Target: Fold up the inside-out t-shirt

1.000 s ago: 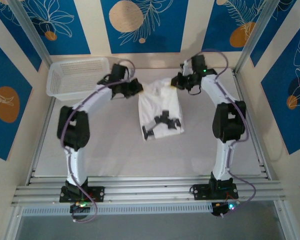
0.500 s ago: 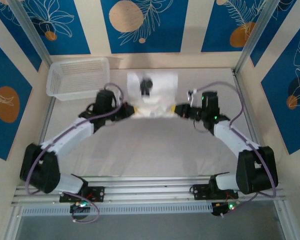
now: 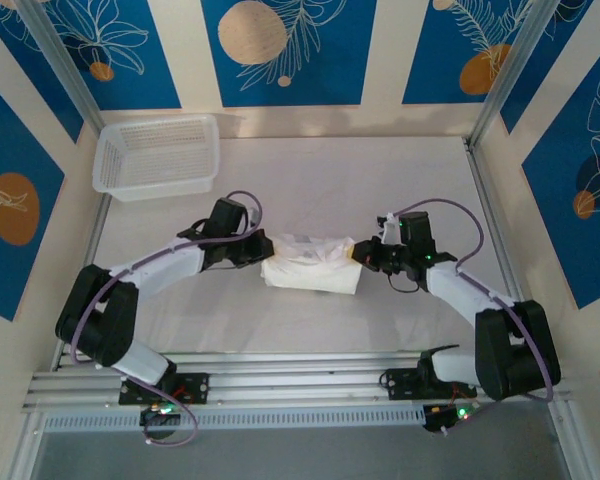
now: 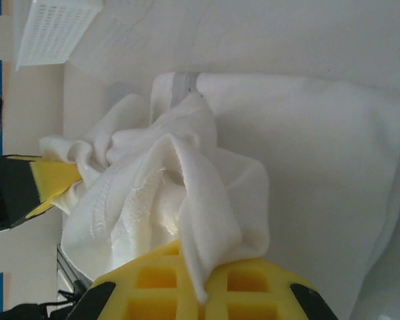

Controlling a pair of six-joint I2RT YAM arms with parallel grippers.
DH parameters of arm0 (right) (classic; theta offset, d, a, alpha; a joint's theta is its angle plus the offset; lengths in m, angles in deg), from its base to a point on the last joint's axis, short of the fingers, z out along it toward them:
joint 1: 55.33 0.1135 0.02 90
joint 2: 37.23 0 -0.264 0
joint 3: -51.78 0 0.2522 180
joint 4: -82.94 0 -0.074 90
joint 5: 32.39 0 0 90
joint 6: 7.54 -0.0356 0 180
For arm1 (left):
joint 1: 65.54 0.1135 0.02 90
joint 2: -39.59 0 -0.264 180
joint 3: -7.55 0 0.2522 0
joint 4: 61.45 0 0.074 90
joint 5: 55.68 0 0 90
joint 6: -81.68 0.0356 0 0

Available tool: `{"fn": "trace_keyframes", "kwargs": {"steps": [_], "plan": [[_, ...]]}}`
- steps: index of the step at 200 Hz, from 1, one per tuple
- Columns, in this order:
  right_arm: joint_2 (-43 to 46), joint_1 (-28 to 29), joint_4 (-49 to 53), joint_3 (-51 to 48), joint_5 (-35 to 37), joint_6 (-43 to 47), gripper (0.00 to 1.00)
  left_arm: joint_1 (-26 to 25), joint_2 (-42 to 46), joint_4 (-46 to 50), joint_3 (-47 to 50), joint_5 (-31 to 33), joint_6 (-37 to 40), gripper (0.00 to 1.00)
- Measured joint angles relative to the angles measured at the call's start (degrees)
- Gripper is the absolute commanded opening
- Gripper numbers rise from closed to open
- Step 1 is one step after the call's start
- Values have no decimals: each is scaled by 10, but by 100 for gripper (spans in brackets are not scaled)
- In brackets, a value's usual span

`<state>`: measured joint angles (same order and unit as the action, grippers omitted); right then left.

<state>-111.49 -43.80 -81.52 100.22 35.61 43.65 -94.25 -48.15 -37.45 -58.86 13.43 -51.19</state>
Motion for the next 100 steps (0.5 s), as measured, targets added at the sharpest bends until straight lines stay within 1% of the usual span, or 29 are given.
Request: {"fn": "trace_keyframes", "kwargs": {"steps": [35, 76, 85, 95, 100], "plan": [[-44, -11, 1, 13, 28, -2, 0, -4, -40, -23, -32, 6, 35, 0], [-107, -15, -8, 25, 62, 18, 4, -6, -99, -58, -42, 17, 58, 0], [-127, -15, -7, 34, 64, 24, 8, -7, -116, -65, -44, 19, 59, 0], [-152, -15, -3, 48, 61, 29, 18, -7, -136, -73, -45, 20, 59, 0], [-163, -15, -2, 54, 61, 29, 22, -7, -145, -76, -45, 20, 59, 3]]}}
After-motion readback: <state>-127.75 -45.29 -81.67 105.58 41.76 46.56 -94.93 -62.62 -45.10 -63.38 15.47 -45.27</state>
